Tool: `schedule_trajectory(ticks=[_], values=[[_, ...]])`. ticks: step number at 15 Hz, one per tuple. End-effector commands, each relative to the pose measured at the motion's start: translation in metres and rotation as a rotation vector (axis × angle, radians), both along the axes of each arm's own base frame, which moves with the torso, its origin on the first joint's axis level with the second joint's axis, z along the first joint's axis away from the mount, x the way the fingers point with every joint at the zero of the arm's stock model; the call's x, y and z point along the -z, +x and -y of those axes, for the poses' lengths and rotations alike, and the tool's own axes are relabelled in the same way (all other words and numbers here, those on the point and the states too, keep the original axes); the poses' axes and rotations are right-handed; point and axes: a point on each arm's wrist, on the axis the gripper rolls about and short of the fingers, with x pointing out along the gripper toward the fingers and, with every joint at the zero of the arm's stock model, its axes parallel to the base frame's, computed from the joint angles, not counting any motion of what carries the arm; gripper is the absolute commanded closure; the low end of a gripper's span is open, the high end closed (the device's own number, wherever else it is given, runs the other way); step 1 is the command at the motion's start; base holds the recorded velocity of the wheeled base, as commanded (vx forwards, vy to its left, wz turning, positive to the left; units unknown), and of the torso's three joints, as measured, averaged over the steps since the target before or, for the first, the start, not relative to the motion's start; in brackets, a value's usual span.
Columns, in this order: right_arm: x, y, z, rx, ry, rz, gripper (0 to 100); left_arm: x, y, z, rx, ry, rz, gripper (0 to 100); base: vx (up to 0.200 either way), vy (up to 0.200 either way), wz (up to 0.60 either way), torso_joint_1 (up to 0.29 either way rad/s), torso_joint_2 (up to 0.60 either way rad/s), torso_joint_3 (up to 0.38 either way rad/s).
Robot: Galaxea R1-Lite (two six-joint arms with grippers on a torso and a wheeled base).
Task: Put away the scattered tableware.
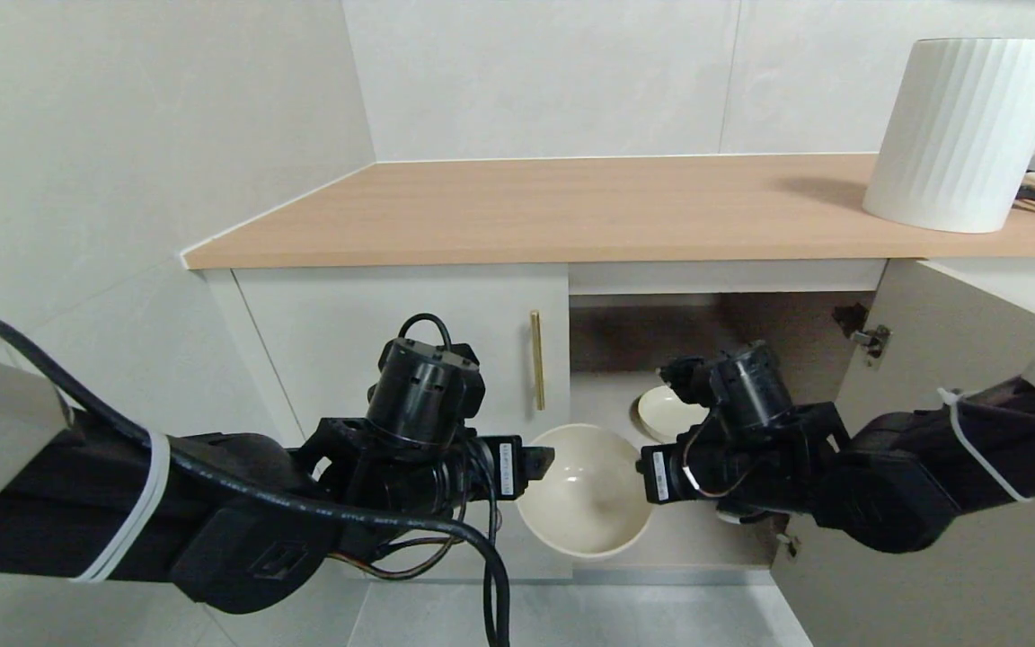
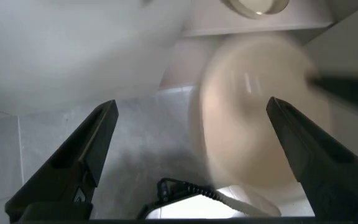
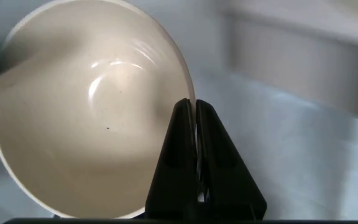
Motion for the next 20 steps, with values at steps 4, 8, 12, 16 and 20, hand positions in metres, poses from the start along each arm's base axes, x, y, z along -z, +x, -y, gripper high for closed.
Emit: schedule_trajectory(ticks=[4,8,12,16,20], values=[[0.040,0.076,0.035,0.258,0.015,-0.044,100,-0.002,-0.001,-0.001,0.000,-0.002,0.002,0,0.000,0.000,0.00,0.000,0.00,0.000],[0.055,0.117,0.056,0.473,0.035,-0.005,100,0.000,-0.001,-0.001,0.000,0.001,-0.002,0,0.000,0.000,0.00,0.000,0.00,0.000],[0.054,0.142,0.075,0.586,0.119,0.014,100,0.000,-0.001,-0.001,0.000,0.001,-0.002,0,0.000,0.000,0.00,0.000,0.00,0.000],[0.065,0.158,0.091,0.650,0.115,0.029,100,0.000,-0.001,-0.001,0.000,0.001,-0.002,0,0.000,0.000,0.00,0.000,0.00,0.000],[0.069,0.167,0.098,0.687,0.107,0.044,100,-0.001,0.000,0.000,0.000,0.000,-0.001,0,0.000,0.000,0.00,0.000,0.00,0.000]])
